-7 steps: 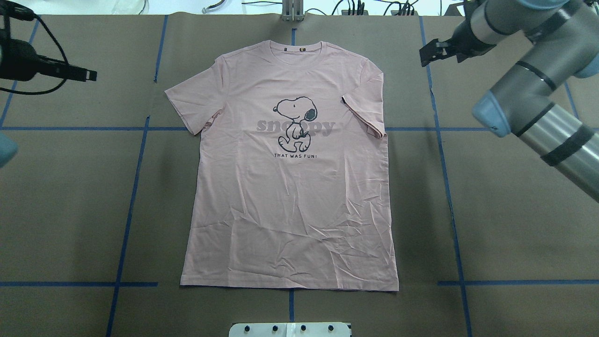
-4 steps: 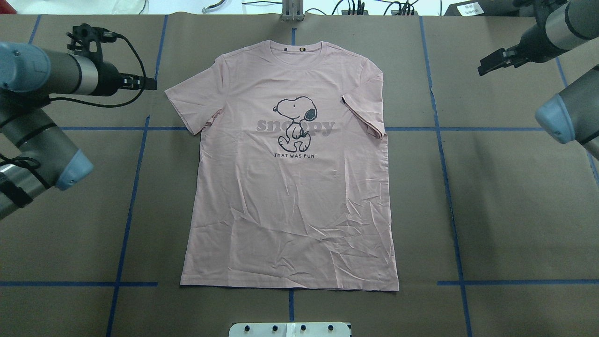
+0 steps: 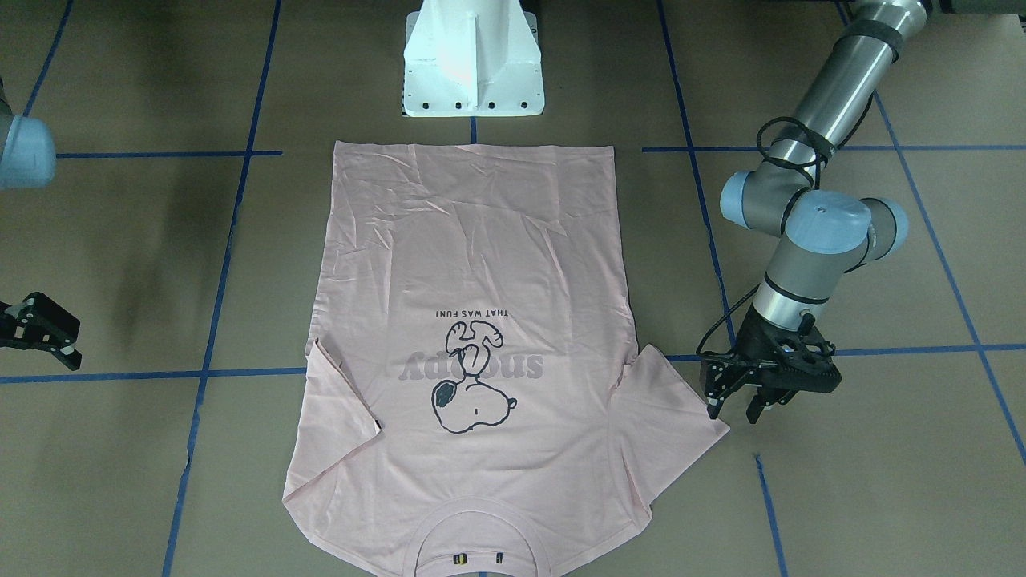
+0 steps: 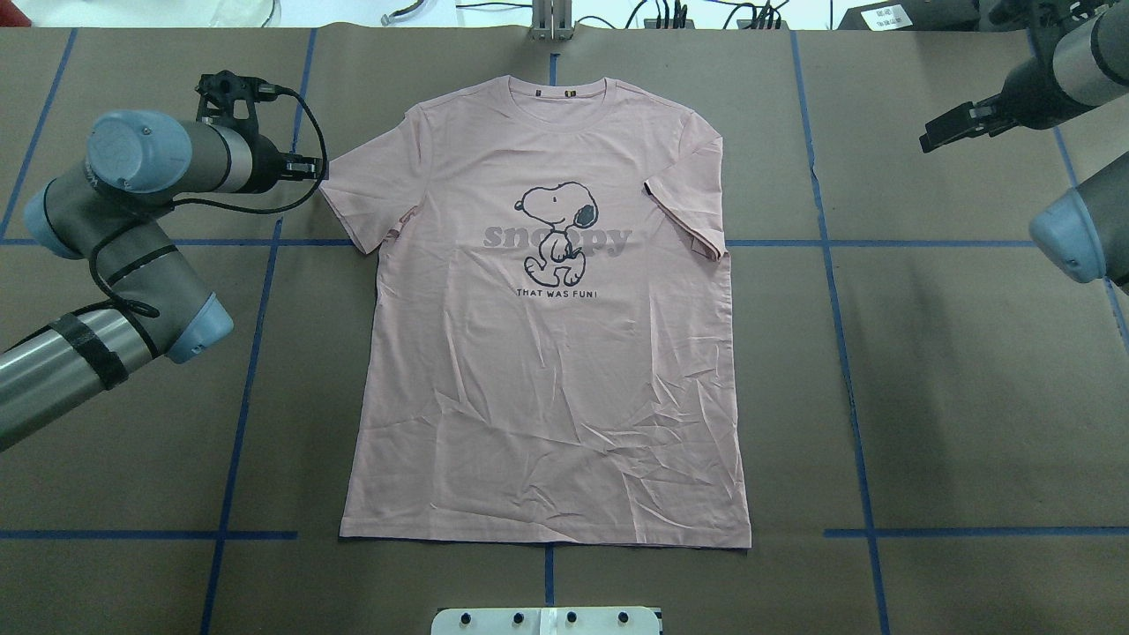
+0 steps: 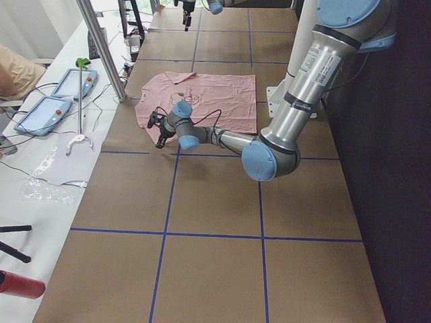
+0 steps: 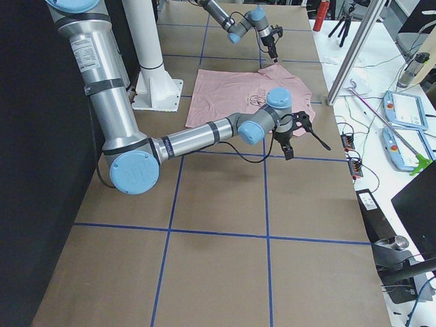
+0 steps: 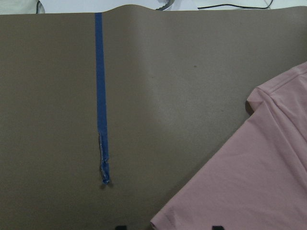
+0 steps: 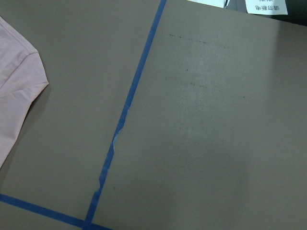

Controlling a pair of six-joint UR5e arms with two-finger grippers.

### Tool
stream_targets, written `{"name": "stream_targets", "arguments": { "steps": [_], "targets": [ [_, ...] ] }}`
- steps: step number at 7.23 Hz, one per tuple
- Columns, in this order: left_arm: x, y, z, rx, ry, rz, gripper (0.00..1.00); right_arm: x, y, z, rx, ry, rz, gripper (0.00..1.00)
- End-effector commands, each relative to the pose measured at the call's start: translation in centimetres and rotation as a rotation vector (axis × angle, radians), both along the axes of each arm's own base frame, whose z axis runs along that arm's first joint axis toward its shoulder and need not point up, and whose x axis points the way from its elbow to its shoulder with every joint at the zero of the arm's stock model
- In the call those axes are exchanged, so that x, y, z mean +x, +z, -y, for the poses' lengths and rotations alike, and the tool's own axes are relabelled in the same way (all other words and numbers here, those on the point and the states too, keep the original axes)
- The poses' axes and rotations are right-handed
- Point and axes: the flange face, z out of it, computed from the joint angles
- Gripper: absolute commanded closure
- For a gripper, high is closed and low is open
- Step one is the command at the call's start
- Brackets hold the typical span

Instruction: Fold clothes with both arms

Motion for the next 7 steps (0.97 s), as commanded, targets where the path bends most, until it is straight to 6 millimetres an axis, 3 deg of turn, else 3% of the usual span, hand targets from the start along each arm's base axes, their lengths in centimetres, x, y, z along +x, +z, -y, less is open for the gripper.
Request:
{"name": "stream_targets", "arguments": {
  "steps": [1, 7],
  "targets": [
    [0.6, 0.3, 1.1, -0.001, -0.031, 0.023, 0.42, 0.0, 0.0, 0.0, 0.002, 0.0, -0.002, 0.0],
    [1.6, 0.6, 1.1, 0.006, -0.033, 0.025, 0.51, 0.0, 0.3, 0.0, -0.003, 0.003, -0.005, 0.0]
  ]
}}
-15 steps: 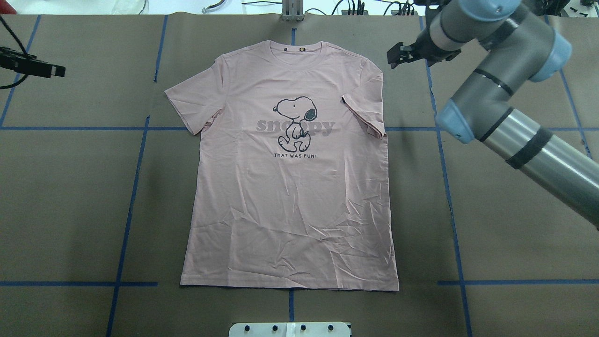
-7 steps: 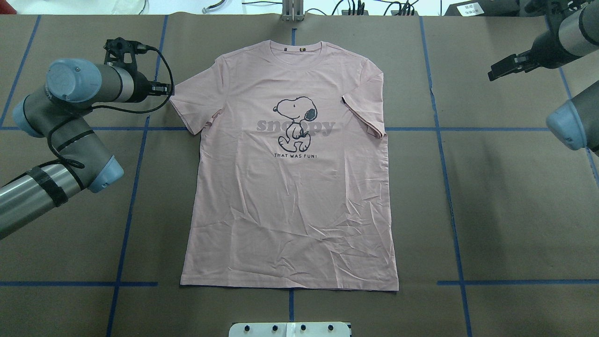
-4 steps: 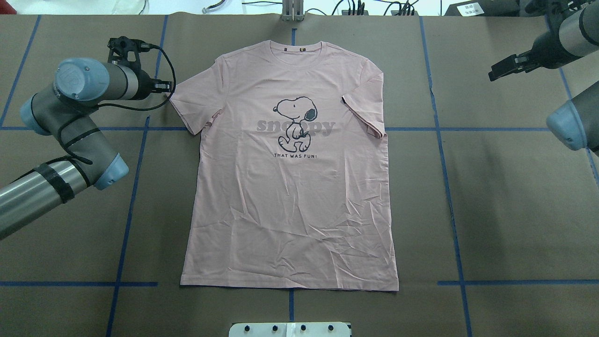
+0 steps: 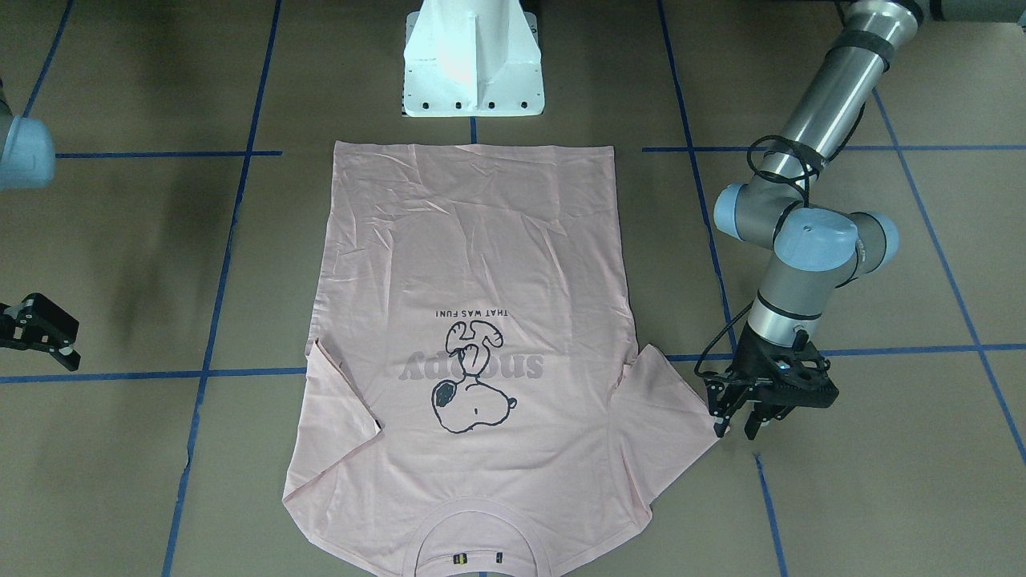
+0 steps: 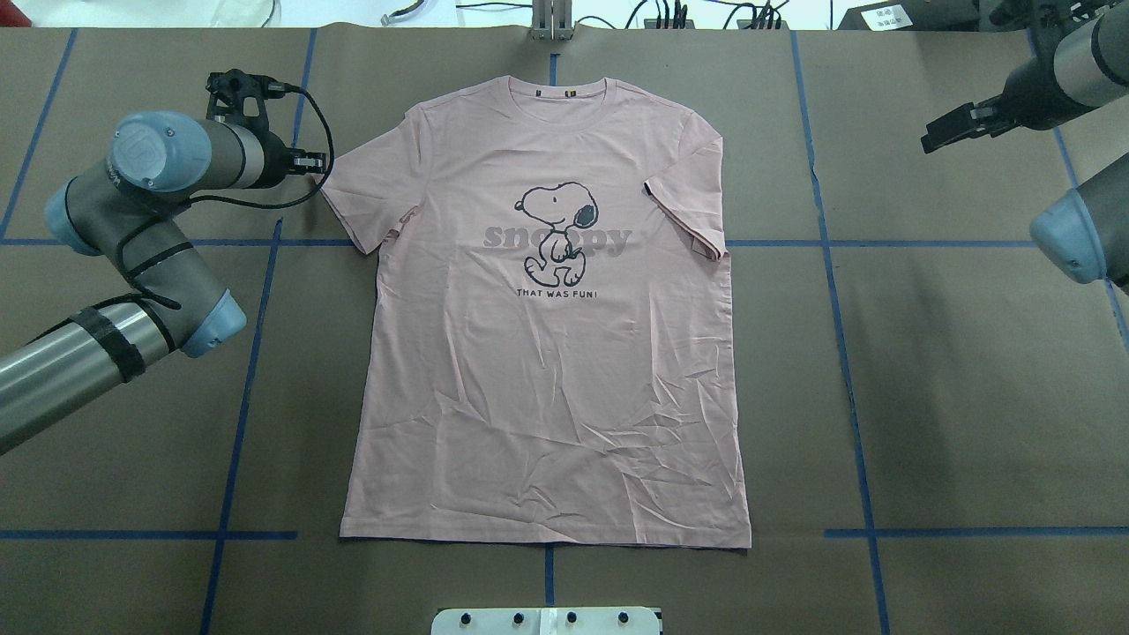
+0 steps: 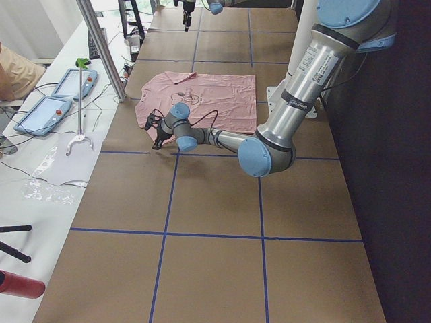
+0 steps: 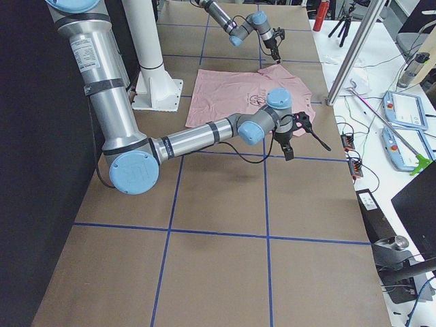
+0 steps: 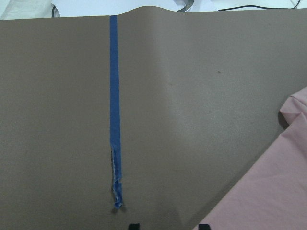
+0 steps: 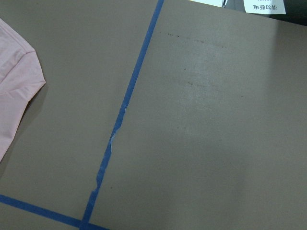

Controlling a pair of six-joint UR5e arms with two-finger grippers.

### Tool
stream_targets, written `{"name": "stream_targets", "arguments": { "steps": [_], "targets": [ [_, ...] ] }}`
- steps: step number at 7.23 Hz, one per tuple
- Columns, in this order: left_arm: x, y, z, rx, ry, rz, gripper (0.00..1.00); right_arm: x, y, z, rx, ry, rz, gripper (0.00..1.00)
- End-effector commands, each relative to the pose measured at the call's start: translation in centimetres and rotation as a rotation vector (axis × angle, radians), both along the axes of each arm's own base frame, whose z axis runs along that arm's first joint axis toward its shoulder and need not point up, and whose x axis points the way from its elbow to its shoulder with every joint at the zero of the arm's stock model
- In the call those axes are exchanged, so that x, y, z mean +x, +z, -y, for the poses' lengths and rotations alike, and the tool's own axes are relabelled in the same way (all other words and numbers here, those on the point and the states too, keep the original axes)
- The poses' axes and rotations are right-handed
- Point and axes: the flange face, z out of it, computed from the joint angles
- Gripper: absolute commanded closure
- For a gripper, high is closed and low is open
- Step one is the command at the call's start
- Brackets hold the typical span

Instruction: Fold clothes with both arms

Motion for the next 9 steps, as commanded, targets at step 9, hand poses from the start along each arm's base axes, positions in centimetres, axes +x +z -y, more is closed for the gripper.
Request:
{"name": "stream_targets", "arguments": {
  "steps": [9],
  "targets": [
    [0.83, 0.41, -0.9, 0.007, 0.016, -0.007, 0.77, 0.02, -0.11, -0.03, -0.003, 0.006, 0.002, 0.0]
  ]
}}
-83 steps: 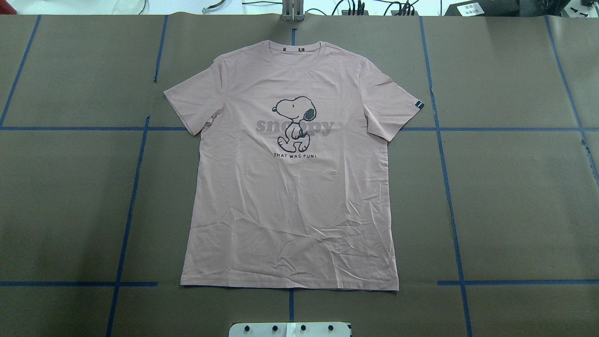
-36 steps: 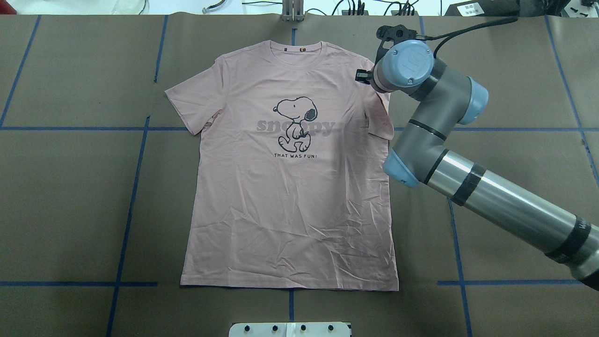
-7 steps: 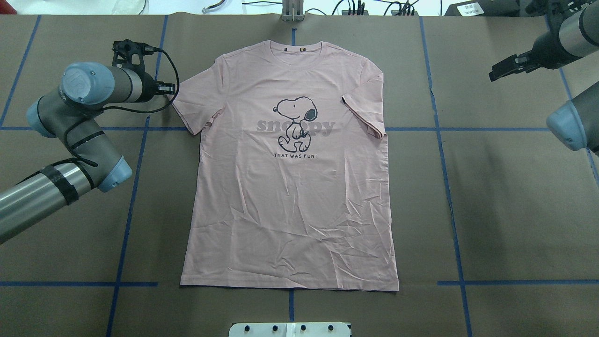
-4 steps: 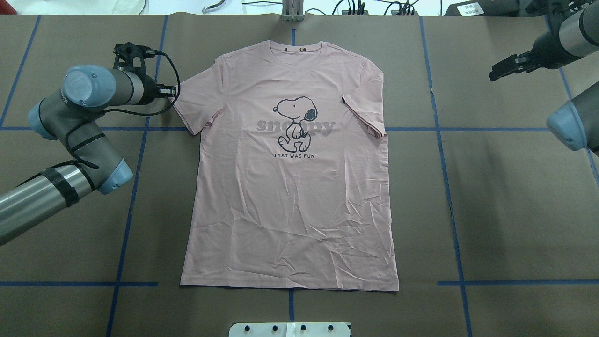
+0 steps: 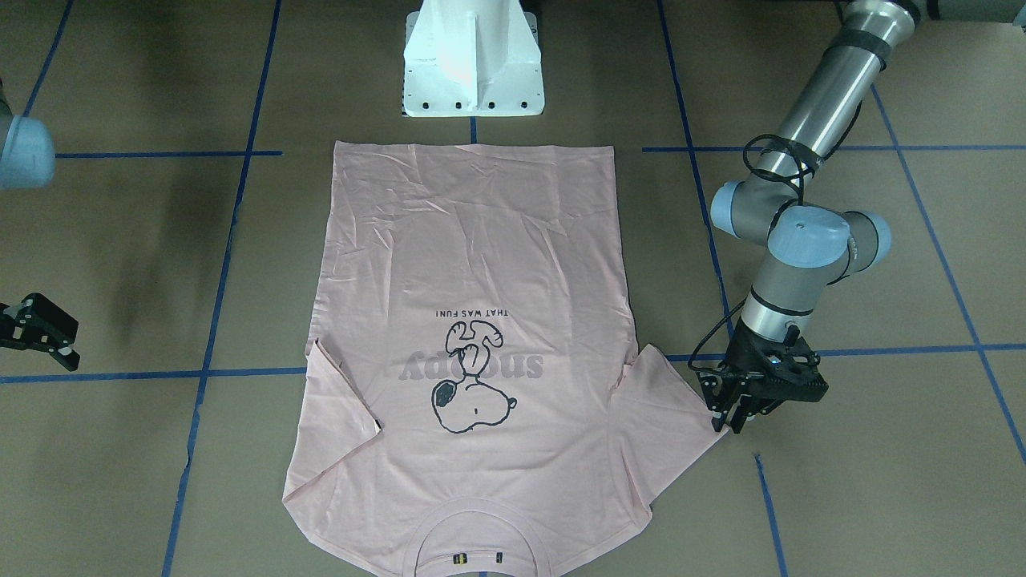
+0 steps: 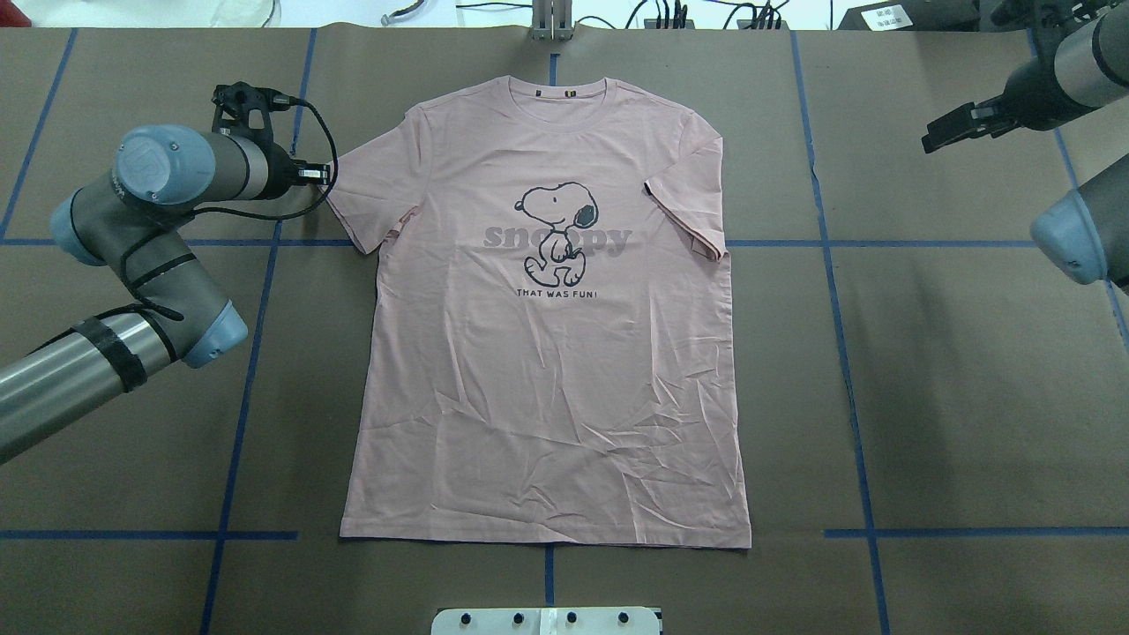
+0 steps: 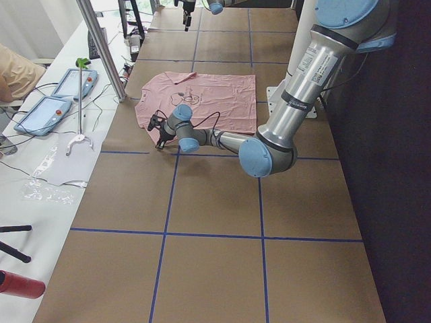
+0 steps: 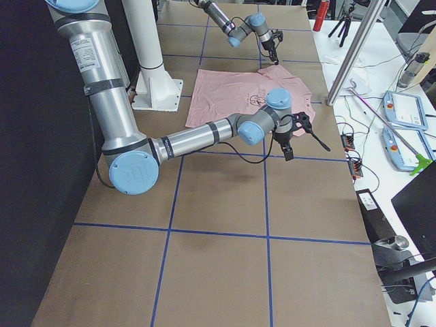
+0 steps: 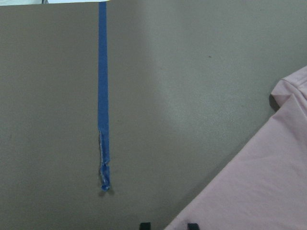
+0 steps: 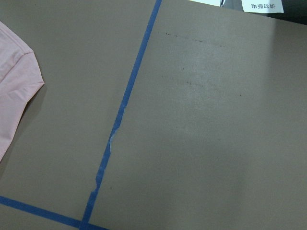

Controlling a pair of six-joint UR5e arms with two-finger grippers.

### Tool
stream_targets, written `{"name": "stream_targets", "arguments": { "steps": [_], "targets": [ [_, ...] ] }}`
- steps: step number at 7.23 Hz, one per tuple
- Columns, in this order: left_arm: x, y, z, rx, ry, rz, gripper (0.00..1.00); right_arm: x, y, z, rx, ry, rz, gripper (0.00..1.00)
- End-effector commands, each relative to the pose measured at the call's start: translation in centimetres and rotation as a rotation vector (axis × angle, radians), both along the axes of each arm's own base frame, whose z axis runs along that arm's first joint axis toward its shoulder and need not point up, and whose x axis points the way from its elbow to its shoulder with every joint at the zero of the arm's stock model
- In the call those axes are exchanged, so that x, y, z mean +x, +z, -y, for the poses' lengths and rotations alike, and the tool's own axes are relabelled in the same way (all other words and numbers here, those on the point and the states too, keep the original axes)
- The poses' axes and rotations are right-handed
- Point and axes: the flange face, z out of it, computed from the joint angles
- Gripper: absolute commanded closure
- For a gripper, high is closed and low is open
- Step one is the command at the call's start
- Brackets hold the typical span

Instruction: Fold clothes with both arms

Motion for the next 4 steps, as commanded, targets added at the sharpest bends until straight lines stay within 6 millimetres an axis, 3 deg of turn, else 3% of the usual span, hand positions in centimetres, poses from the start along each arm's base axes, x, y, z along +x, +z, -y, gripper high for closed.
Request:
{"name": "stream_targets", "arguments": {
  "steps": [1, 2, 4],
  "targets": [
    [0.19, -0.21, -0.06, 0.003, 0.002, -0.002, 0.91, -0.02, 0.07, 0.06, -0.001, 0.0, -0.001, 0.0],
    [0.34, -0.52, -0.07, 0.006, 0.004, -0.006, 1.0, -0.02, 0.07, 0.06, 0.001, -0.002, -0.002, 0.0],
    [0.32, -0.78, -0.33, 0.018, 0.015, -0.008, 1.0, -0.02, 0.0, 0.04, 0.001, -0.001, -0.001, 0.0]
  ]
}}
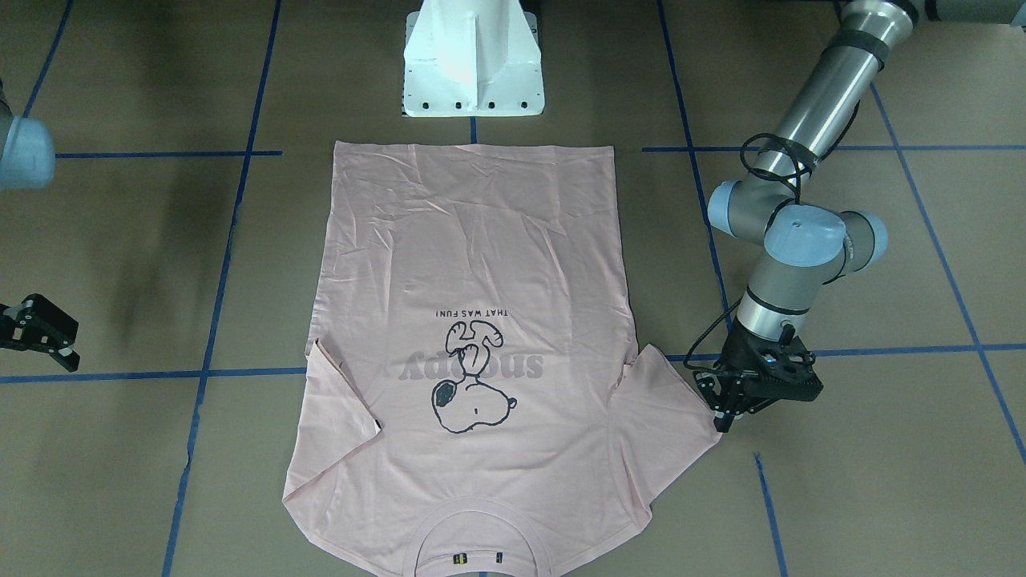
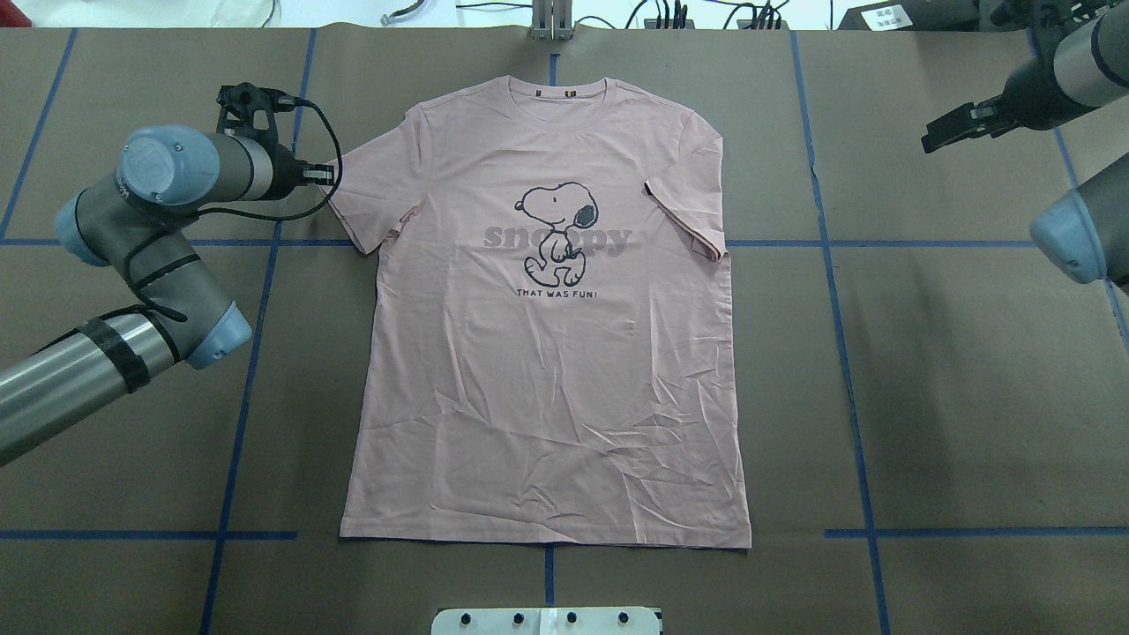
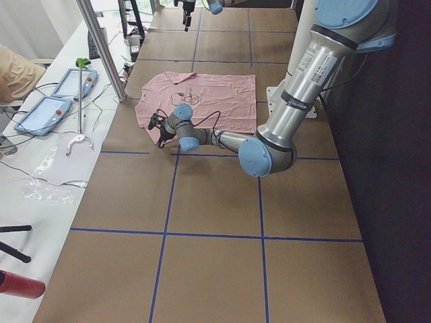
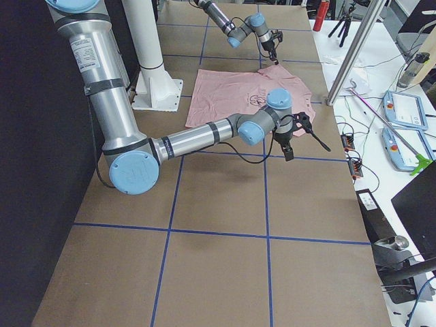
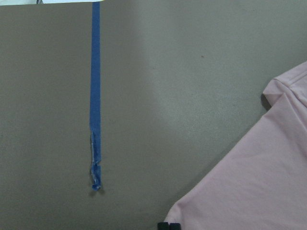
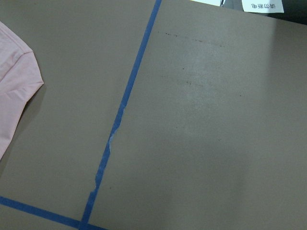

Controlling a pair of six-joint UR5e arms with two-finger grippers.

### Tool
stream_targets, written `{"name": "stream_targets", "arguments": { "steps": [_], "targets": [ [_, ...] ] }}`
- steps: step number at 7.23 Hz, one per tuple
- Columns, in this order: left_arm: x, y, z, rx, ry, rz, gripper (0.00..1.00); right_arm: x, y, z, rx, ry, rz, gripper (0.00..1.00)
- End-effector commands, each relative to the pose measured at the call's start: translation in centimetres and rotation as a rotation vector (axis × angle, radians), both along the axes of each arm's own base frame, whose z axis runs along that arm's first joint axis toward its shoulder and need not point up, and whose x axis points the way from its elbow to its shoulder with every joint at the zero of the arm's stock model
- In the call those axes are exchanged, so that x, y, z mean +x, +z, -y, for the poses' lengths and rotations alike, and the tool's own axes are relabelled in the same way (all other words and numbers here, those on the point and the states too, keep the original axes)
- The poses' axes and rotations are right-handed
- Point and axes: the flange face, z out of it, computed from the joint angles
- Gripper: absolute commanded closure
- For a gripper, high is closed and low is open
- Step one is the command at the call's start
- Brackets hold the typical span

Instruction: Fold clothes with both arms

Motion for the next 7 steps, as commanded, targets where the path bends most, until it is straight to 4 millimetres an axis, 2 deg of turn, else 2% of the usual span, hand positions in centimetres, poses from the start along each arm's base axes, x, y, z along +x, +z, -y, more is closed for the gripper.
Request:
{"name": "stream_targets", "arguments": {
  "steps": [1, 2, 4, 5, 6, 7],
  "targets": [
    [-0.5, -2.4, -0.4, 0.029, 0.013, -0.025, 1.0, 0.0, -0.2, -0.1, 0.001, 0.001, 0.002, 0.0],
    [-0.5, -4.7, -1.1, 0.03, 0.048, -0.052, 1.0, 0.0, -0.2, -0.1, 0.001, 0.001, 0.002, 0.0],
    [-0.7, -10.7, -2.0, -0.066, 0.03, -0.03, 1.0, 0.0, -0.2, 0.0, 0.002, 0.003, 0.002, 0.0],
    [1.7, -13.7, -1.8, -0.165, -0.014, -0.026, 1.0, 0.0, -0.2, 0.0, 0.002, 0.003, 0.002, 0.0],
    [5.2, -16.7, -2.5, -0.205, -0.046, 0.01, 1.0, 0.0, -0.2, 0.0, 0.002, 0.003, 0.002, 0.0],
    [7.6, -17.8, -1.6, -0.235, -0.064, 0.024, 1.0, -0.1, -0.2, 0.0, 0.002, 0.002, 0.002, 0.0]
  ]
}}
